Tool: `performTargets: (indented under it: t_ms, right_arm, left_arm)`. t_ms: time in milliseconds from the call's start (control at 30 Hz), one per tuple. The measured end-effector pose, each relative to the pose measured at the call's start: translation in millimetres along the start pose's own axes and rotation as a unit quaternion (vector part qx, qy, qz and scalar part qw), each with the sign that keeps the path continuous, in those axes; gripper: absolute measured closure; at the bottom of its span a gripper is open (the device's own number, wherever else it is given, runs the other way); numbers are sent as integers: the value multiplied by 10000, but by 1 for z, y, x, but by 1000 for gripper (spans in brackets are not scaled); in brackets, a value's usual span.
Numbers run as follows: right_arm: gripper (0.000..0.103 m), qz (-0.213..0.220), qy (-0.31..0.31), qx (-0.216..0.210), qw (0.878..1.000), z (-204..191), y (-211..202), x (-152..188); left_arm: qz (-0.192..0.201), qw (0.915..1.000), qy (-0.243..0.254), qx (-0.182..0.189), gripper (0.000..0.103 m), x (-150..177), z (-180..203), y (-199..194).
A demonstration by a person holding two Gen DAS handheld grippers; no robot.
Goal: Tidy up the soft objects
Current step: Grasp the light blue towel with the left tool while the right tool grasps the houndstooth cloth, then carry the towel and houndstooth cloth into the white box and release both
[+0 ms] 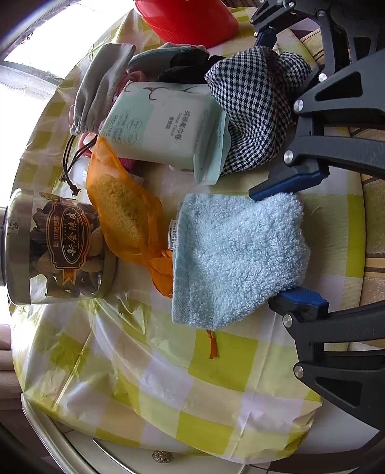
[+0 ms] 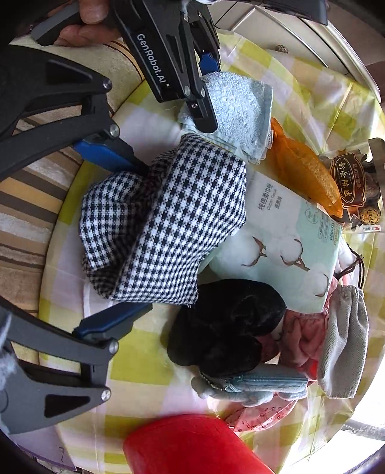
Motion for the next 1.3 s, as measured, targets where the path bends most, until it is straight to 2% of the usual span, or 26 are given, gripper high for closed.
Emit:
performTargets:
  t_ms: [33, 100, 200, 300, 533, 967, 1300]
  right_arm:
    - [36, 34, -11, -13, 10000, -1, -1, 0]
    - [56, 84, -53, -53, 9999, -3, -2, 0]
    - [68, 133, -93, -83, 9998, -5, -4, 1]
    - [74, 194, -54, -74, 9998, -2, -10, 7]
    - [77, 344, 134, -45, 9993, 23, -36, 24]
    - [77, 651, 492, -67, 9966, 43, -79, 48]
    - [78, 901, 906, -3, 9918, 74, -109, 68]
  left_arm:
    - [22, 10000, 38, 2, 57, 1, 2, -2]
    - [64, 9999, 121, -64, 63, 3, 6, -5]
    - [102, 9997, 180, -118, 69, 6, 13, -12]
    - [151, 9997, 171, -119, 71, 13, 14, -21]
    - [360, 9990, 221, -165, 73, 18, 23, -37]
    - [779, 9949, 533, -358, 73, 21, 44, -65]
    - [1100, 9928, 458, -123, 73, 27, 58, -93]
Point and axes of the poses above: each gripper's, at about its wrist camera, not at the fingertips, and y roughly the way its jaws point, z to its right, x to its underside, the point moved 4 cm from there along y, roughly the way its jaws point, and after that the axes turned 1 degree about x, right-handed, at the moved point
